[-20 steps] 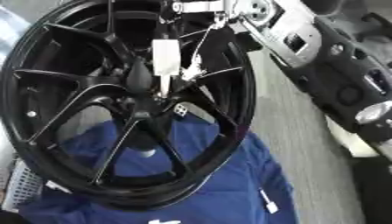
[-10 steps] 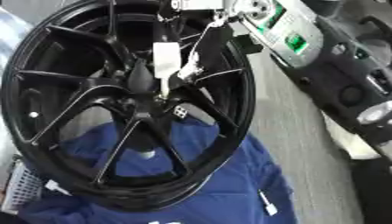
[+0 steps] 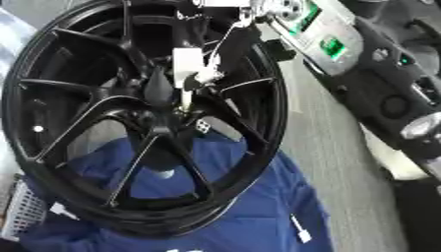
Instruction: Pull the pin out of the wheel hub.
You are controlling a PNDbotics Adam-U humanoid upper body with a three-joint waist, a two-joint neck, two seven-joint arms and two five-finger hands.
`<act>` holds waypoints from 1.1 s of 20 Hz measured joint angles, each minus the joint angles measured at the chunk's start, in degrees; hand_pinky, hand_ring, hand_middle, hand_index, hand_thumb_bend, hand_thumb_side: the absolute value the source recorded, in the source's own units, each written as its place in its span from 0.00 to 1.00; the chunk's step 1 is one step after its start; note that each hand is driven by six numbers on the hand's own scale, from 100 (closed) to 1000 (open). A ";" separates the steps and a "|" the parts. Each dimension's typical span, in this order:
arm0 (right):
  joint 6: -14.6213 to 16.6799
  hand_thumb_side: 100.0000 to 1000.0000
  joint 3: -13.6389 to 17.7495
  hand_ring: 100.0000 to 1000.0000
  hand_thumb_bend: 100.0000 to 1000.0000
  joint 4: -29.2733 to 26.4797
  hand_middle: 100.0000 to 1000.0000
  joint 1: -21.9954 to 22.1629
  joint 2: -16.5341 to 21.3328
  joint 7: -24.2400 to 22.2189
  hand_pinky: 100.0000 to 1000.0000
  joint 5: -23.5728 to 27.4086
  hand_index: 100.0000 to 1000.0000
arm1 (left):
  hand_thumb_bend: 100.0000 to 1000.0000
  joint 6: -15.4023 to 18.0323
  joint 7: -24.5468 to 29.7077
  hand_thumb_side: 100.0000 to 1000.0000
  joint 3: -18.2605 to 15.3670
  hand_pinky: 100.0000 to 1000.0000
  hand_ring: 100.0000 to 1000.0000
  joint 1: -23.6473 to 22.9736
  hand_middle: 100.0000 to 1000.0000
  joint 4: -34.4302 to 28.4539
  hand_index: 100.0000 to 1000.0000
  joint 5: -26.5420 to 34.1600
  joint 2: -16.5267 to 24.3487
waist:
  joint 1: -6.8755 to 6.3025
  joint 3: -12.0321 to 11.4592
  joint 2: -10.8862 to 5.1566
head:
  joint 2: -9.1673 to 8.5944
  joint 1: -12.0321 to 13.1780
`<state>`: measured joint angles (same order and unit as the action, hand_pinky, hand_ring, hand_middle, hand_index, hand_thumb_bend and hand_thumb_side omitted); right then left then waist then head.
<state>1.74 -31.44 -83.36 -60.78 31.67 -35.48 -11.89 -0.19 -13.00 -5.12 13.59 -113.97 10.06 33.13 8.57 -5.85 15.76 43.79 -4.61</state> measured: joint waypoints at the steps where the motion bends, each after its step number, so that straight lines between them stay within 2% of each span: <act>1: -0.01 0.23 0.00 0.62 0.55 0.01 0.34 0.01 -0.01 -0.01 0.68 0.01 0.58 | 0.08 -0.01 0.01 0.62 0.00 0.88 0.65 0.01 0.64 0.00 0.73 0.00 0.00 | 0.01 -0.09 0.00 | 0.00 0.00; 10: -0.16 0.21 -0.01 0.61 0.53 0.05 0.39 -0.02 -0.15 -0.16 0.67 0.59 0.59 | 0.08 -0.09 0.09 0.62 0.00 0.88 0.65 0.06 0.63 0.00 0.73 0.09 -0.45 | 0.07 -0.24 0.00 | 0.00 0.14; 22: 0.26 0.13 -0.18 0.58 0.44 0.72 0.36 -0.39 -0.16 0.22 0.65 0.58 0.56 | 0.08 -0.11 0.09 0.62 0.00 0.88 0.64 0.07 0.63 0.00 0.72 0.24 -0.46 | 0.27 -0.52 0.00 | 0.00 0.13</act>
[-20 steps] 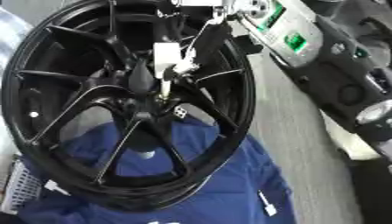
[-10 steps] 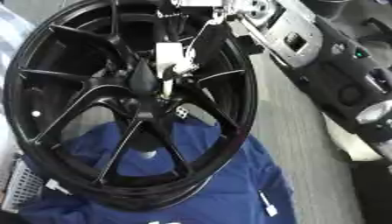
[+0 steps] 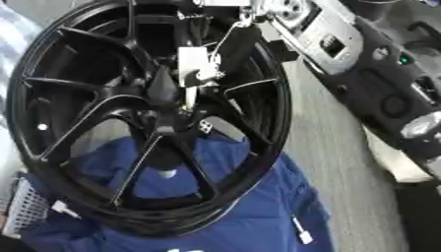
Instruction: Pull the pin out of the wheel hub.
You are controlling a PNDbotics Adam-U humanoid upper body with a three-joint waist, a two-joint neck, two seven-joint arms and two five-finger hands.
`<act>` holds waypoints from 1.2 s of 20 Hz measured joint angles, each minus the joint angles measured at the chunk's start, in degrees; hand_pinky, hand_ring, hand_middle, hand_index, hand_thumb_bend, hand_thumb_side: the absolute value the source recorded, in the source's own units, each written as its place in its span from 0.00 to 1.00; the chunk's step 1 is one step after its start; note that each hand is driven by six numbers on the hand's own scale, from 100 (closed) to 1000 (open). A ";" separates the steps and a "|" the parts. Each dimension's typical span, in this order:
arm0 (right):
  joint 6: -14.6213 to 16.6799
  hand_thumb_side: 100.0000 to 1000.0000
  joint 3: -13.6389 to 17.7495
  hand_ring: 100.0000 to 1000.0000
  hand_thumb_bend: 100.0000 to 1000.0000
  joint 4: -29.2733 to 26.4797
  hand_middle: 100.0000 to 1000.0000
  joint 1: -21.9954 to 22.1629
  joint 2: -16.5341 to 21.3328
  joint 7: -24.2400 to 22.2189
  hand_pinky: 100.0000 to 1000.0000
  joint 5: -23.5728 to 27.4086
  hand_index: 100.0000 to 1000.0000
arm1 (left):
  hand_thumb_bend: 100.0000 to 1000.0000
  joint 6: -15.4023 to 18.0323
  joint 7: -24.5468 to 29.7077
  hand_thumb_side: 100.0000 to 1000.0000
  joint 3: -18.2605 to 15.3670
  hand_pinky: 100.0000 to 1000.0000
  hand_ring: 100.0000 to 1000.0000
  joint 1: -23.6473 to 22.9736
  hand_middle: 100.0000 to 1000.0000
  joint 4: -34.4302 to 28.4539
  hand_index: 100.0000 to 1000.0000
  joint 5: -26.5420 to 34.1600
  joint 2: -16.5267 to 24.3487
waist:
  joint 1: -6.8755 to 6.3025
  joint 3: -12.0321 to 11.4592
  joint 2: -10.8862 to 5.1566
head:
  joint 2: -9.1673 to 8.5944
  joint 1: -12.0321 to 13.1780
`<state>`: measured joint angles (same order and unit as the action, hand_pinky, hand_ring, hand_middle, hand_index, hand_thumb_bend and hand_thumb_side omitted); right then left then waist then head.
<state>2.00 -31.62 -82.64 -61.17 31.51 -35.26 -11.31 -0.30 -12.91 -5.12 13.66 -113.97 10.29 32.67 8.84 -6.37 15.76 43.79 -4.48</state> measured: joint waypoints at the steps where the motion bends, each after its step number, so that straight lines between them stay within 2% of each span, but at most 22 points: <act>1: 0.01 0.13 -0.01 0.58 0.44 0.00 0.36 0.00 0.00 0.01 0.65 -0.01 0.56 | 0.08 0.00 0.00 0.62 0.00 0.88 0.64 0.00 0.63 0.00 0.72 0.01 0.00 | 0.00 0.00 0.00 | 0.00 -0.01; 14: -0.54 0.11 -0.18 0.55 0.43 0.14 0.32 0.23 0.00 -0.56 0.64 0.54 0.51 | 0.08 -0.04 -0.02 0.62 0.00 0.89 0.64 0.42 0.63 0.00 0.71 0.25 -0.01 | 0.00 -0.11 0.00 | 0.00 -0.12; 18: -0.80 0.06 -0.18 0.54 0.40 0.04 0.30 0.24 0.00 -0.49 0.63 1.38 0.49 | 0.08 -0.08 0.01 0.62 0.00 0.89 0.64 0.46 0.63 0.00 0.71 0.25 -0.02 | -0.01 -0.08 0.00 | 0.00 0.03; 19: -0.92 0.01 -0.18 0.53 0.36 0.01 0.29 0.24 0.00 -0.41 0.63 1.51 0.48 | 0.08 -0.11 0.03 0.62 0.00 0.89 0.64 0.46 0.62 0.00 0.71 0.25 -0.02 | -0.01 -0.07 0.00 | 0.00 0.07; 24: -1.70 0.00 -0.17 0.51 0.33 -0.07 0.28 0.28 0.01 -0.15 0.62 2.78 0.46 | 0.08 -0.18 0.08 0.62 0.00 0.89 0.64 0.46 0.62 0.00 0.71 0.26 -0.04 | -0.10 -0.04 0.00 | 0.00 0.17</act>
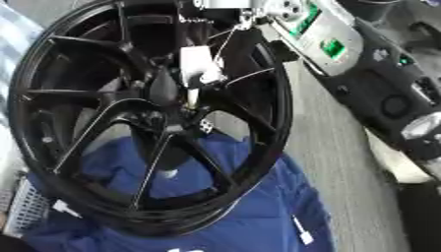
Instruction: Pull the pin out of the wheel hub.
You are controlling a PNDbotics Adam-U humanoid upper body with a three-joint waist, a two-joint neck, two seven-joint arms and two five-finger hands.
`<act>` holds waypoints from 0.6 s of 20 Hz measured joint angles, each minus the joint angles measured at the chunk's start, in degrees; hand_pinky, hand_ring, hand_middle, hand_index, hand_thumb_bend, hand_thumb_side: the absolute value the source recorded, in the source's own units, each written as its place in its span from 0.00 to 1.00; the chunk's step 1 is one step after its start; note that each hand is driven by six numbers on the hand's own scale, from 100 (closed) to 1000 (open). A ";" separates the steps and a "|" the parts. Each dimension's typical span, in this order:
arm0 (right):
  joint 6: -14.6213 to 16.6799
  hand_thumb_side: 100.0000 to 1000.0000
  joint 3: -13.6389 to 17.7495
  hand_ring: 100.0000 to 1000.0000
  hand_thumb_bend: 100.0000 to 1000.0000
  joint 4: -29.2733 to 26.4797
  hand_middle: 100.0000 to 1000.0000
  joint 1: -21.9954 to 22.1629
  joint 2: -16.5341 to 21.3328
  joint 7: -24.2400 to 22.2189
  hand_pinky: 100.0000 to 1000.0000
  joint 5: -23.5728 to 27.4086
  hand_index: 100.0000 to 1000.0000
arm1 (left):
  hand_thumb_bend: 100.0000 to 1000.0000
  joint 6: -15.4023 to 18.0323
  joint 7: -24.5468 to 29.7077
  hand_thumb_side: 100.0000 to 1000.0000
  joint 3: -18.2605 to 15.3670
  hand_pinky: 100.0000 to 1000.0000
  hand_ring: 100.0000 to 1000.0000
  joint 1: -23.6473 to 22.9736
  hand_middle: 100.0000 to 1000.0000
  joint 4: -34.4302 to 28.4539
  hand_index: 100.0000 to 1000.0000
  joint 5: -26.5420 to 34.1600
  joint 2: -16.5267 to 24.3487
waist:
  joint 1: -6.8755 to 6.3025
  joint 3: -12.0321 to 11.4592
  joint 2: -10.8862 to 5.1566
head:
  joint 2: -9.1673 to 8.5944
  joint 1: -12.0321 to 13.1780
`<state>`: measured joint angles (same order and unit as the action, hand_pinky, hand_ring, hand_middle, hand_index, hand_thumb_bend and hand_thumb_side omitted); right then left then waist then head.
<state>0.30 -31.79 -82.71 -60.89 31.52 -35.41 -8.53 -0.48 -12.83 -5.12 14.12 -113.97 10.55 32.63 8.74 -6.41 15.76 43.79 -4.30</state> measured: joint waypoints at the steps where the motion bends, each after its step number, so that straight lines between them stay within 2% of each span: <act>1: -0.19 0.00 0.00 0.50 0.33 -0.02 0.27 0.00 0.00 0.00 0.61 0.20 0.45 | 0.08 0.00 0.00 0.62 0.00 0.89 0.64 0.00 0.62 0.00 0.71 0.00 0.00 | -0.02 -0.01 0.00 | 0.00 0.00; 12: -1.13 0.00 0.03 0.50 0.32 -0.51 0.27 0.37 0.04 0.04 0.61 1.57 0.46 | 0.08 -0.10 -0.08 0.63 0.00 0.89 0.64 0.00 0.62 0.00 0.71 0.00 -0.01 | -0.08 -0.01 0.00 | 0.00 0.10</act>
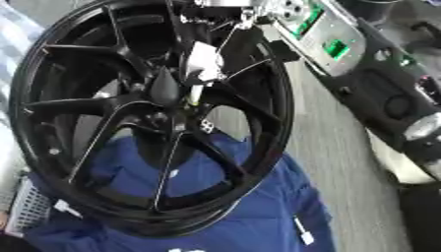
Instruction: Pull the pin out of the wheel hub.
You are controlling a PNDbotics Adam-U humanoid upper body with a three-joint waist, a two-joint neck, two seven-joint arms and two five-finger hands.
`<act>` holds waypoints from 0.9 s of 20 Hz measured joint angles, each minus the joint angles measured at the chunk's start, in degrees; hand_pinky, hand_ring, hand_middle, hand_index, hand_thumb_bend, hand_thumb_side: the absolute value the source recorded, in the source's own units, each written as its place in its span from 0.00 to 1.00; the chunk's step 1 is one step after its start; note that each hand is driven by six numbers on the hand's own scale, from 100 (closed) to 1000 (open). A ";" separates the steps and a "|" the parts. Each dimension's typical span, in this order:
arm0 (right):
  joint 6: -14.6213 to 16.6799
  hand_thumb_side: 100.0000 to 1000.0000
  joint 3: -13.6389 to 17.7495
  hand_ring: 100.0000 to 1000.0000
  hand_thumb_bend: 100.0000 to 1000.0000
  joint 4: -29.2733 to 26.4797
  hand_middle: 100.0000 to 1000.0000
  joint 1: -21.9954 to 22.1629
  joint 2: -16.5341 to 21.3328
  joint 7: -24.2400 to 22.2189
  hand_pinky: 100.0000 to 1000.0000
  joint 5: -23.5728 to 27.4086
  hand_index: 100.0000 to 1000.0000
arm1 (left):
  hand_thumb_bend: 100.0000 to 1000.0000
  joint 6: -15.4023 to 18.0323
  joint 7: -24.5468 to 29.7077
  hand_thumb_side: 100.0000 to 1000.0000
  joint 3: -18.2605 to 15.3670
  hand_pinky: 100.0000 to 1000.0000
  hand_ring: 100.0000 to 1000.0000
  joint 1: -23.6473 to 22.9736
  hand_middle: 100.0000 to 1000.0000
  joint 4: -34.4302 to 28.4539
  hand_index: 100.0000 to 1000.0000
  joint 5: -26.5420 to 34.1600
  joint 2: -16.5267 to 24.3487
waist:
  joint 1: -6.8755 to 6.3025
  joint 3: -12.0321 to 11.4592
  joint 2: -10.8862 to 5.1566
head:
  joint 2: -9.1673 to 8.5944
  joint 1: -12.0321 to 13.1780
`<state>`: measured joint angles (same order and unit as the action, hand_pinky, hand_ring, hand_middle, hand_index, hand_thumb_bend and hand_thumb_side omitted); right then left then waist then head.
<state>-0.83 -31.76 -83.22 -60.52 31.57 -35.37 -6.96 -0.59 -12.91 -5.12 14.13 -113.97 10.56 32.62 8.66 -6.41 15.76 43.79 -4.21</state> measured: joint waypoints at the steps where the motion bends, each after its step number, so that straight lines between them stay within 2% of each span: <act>1: -0.01 0.00 0.01 0.50 0.32 -0.07 0.29 0.04 0.03 0.01 0.60 0.05 0.47 | 0.08 -0.01 0.01 0.63 0.00 0.89 0.64 0.00 0.62 0.00 0.71 0.00 0.00 | 0.00 0.00 0.00 | 0.00 0.00; 9: -0.27 0.00 0.16 0.50 0.31 -0.53 0.43 0.64 0.48 0.00 0.53 1.34 0.61 | 0.08 -0.07 0.07 0.63 0.00 0.89 0.65 0.00 0.62 0.00 0.70 0.06 -0.01 | 0.00 0.13 0.00 | 0.00 0.02; 18: -0.72 0.00 0.33 0.44 0.29 -1.37 0.42 1.18 1.24 -0.45 0.48 3.39 0.61 | 0.08 -0.12 0.08 0.63 0.00 0.89 0.65 0.07 0.63 0.00 0.69 0.18 -0.02 | -0.12 0.44 0.00 | 0.00 0.08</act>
<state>-1.56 -31.43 -84.59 -59.33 32.81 -35.82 -3.57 -0.71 -12.83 -5.12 14.19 -113.97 10.73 32.60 8.55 -5.97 15.76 43.79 -4.13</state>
